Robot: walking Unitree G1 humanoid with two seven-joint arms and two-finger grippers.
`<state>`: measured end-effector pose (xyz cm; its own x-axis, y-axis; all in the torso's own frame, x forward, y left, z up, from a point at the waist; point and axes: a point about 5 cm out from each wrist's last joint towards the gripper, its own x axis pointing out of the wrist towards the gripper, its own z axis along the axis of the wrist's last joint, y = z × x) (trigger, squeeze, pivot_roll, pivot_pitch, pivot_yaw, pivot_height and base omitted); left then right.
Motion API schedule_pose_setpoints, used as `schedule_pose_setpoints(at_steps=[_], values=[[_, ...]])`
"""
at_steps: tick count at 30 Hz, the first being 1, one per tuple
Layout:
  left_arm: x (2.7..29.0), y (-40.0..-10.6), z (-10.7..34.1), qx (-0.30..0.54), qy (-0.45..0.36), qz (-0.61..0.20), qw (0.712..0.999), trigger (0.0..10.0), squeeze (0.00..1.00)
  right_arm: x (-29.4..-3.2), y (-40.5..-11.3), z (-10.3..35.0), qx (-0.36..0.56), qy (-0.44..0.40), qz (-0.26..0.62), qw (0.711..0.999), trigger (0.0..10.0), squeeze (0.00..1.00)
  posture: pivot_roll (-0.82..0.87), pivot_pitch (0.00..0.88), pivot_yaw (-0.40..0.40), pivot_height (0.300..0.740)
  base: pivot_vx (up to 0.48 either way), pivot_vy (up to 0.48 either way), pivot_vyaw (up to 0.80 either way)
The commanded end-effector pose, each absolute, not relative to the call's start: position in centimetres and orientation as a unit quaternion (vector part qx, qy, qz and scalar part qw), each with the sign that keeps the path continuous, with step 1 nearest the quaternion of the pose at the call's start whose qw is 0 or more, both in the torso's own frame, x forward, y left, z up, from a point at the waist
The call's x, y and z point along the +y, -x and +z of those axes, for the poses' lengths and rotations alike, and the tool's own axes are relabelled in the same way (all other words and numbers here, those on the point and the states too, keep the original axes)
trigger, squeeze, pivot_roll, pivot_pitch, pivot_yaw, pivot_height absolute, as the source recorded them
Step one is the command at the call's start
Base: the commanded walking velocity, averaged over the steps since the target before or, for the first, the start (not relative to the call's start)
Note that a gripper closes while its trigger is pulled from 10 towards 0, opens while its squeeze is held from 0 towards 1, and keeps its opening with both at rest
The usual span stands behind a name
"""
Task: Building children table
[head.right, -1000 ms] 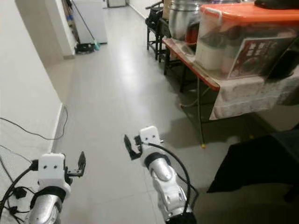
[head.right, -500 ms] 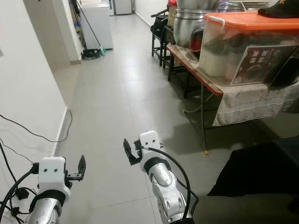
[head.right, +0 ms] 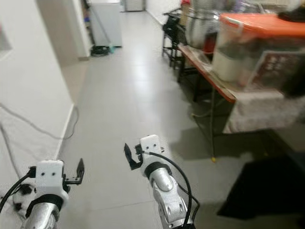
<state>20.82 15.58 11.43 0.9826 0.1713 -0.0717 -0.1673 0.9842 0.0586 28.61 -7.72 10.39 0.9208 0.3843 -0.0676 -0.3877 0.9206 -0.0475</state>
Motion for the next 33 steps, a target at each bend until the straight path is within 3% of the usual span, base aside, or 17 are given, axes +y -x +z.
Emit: schedule_pose_setpoints(at_steps=[1, 11, 33], values=[[15.86, -20.71, 11.11, 0.046, -0.028, 0.090, 0.994, 10.0, 0.00, -7.55, -28.58, 10.52, 0.024, 0.031, 0.201, 0.979, 10.0, 0.00, -0.02, 0.000, 0.008, 0.740, 0.000, 0.000, 0.79], [15.76, -20.76, 11.33, 0.038, -0.031, 0.083, 0.995, 10.0, 0.00, -7.75, -28.71, 10.25, 0.032, 0.024, 0.194, 0.980, 10.0, 0.00, -0.02, 0.000, 0.006, 0.740, 0.090, 0.000, 0.00], [15.66, -20.68, 11.41, 0.038, -0.027, 0.079, 0.996, 10.0, 0.00, -7.74, -28.74, 10.34, 0.031, 0.022, 0.193, 0.981, 10.0, 0.00, -0.01, 0.000, 0.005, 0.740, 0.404, 0.000, 0.00]])
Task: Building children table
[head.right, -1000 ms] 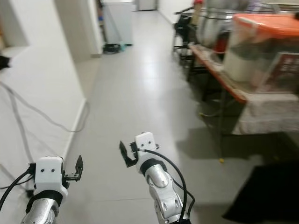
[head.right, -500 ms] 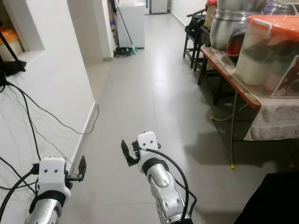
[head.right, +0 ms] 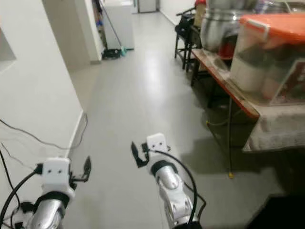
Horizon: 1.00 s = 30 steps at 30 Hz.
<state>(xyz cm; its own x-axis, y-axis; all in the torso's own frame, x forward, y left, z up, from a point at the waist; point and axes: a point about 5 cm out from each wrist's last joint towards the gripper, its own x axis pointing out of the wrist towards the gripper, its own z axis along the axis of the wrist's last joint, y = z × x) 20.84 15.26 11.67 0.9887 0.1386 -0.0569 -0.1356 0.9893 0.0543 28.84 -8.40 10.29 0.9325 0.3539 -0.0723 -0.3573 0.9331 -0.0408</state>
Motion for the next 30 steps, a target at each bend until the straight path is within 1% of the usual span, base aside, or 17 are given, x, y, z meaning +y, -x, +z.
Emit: schedule_pose_setpoints(at_steps=[1, 26, 30], values=[[15.80, -20.69, 11.38, 0.038, -0.028, 0.085, 0.995, 10.0, 0.00, -7.74, -28.74, 10.34, 0.031, 0.022, 0.192, 0.981, 10.0, 0.00, -0.01, 0.000, 0.005, 0.740, 0.000, 0.000, 0.00], [15.94, -20.68, 11.17, 0.044, -0.024, 0.094, 0.994, 10.0, 0.00, -7.84, -28.80, 10.38, 0.032, 0.022, 0.192, 0.981, 10.0, 0.00, -0.01, 0.000, 0.001, 0.740, 0.000, 0.000, 0.00], [15.85, -20.60, 11.16, 0.044, -0.024, 0.092, 0.995, 10.0, 0.00, -8.20, -29.13, 10.85, 0.022, 0.008, 0.185, 0.982, 10.0, 0.00, -0.01, 0.000, 0.007, 0.740, 0.000, 0.000, 0.00]])
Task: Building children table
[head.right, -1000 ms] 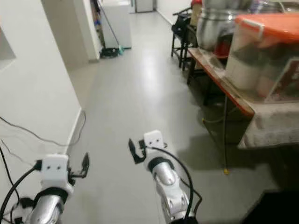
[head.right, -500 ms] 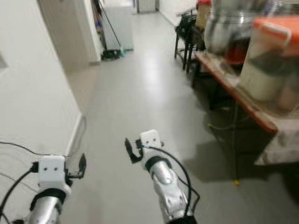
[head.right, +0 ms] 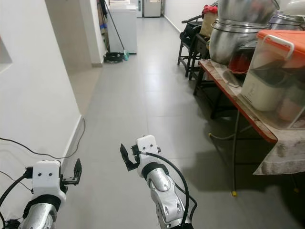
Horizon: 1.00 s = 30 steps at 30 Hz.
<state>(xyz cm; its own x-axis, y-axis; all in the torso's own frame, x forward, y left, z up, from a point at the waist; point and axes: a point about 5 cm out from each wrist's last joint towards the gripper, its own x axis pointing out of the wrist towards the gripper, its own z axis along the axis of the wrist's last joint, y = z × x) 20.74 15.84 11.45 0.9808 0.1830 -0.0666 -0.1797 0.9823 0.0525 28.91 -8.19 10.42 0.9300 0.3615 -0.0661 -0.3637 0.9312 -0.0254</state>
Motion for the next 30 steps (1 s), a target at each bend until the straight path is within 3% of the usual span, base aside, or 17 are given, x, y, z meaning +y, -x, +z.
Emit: schedule_pose_setpoints(at_steps=[1, 6, 8, 14, 21, 30], values=[[15.9, -20.6, 11.1, 0.045, -0.024, 0.092, 0.994, 10.0, 0.00, -8.8, -29.8, 11.3, 0.016, 0.006, 0.172, 0.985, 10.0, 0.00, -0.01, 0.000, 0.009, 0.740, 0.000, 0.000, 0.00], [16.3, -20.5, 11.1, 0.044, -0.026, 0.094, 0.994, 10.0, 0.00, -10.9, -32.1, 12.4, 0.002, 0.009, 0.131, 0.991, 10.0, 0.00, -0.02, 0.000, 0.010, 0.740, 0.000, 0.000, 0.00], [17.7, -20.7, 11.1, 0.038, -0.042, 0.105, 0.993, 10.0, 0.00, -13.4, -33.9, 13.0, 0.000, 0.016, 0.093, 0.995, 10.0, 0.00, -0.02, 0.000, 0.008, 0.740, 0.000, 0.000, 0.00], [21.3, -20.3, 9.4, 0.060, -0.065, 0.141, 0.986, 10.0, 0.00, -17.2, -35.1, 12.6, 0.009, 0.024, 0.040, 0.999, 10.0, 0.00, -0.02, 0.000, 0.013, 0.720, 0.000, 0.000, 0.00], [26.4, -16.9, 3.7, 0.176, -0.085, 0.176, 0.965, 10.0, 0.00, -22.3, -34.3, 9.5, 0.076, 0.057, -0.028, 0.995, 10.0, 0.00, 0.00, 0.049, 0.017, 0.690, 0.000, 0.000, 0.00], [28.1, -13.6, -0.7, 0.274, -0.089, 0.178, 0.941, 10.0, 0.00, -25.5, -31.4, 4.8, 0.176, 0.083, -0.075, 0.978, 10.0, 0.00, 0.00, 0.105, 0.021, 0.655, 0.000, 0.000, 0.00]])
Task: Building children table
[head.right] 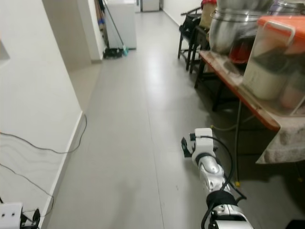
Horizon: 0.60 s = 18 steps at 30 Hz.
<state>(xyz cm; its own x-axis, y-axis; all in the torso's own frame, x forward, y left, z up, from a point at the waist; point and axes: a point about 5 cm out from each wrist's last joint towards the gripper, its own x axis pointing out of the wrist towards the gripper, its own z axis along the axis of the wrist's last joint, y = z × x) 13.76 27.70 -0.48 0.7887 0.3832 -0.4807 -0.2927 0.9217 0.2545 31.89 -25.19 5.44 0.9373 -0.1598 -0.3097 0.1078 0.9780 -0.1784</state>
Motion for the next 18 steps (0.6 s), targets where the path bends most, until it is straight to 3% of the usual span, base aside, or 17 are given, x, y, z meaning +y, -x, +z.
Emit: schedule_pose_setpoints(at_steps=[1, 4, 7, 9, 18], values=[[28.1, -13.3, -1.1, 0.279, -0.079, 0.182, 0.939, 10.0, 0.00, -25.9, -30.6, 3.7, 0.204, 0.085, -0.079, 0.972, 10.0, 0.00, 0.00, 0.141, 0.020, 0.645, 0.000, 0.000, 0.00], [28.2, -12.4, -1.8, 0.295, -0.077, 0.186, 0.934, 10.0, 0.00, -26.5, -29.5, 2.5, 0.232, 0.098, -0.085, 0.964, 10.0, 0.00, 0.01, 0.200, 0.025, 0.630, 0.000, 0.000, 0.00], [28.2, -12.1, -2.0, 0.299, -0.076, 0.186, 0.933, 10.0, 0.00, -26.6, -29.2, 2.2, 0.238, 0.100, -0.088, 0.962, 10.0, 0.00, 0.01, 0.200, 0.025, 0.625, 0.000, 0.000, 0.00], [28.1, -11.0, -2.2, 0.310, -0.075, 0.183, 0.930, 10.0, 0.00, -26.9, -28.5, 1.6, 0.248, 0.112, -0.092, 0.958, 10.0, 0.00, 0.03, 0.262, 0.039, 0.615, 0.000, 0.000, 0.00], [28.2, -7.4, -2.8, 0.339, -0.078, 0.185, 0.919, 10.0, 0.00, -28.2, -27.3, 1.0, 0.257, 0.126, -0.115, 0.951, 10.0, 0.00, 0.06, 0.351, 0.062, 0.580, 0.000, 0.000, 0.00]])
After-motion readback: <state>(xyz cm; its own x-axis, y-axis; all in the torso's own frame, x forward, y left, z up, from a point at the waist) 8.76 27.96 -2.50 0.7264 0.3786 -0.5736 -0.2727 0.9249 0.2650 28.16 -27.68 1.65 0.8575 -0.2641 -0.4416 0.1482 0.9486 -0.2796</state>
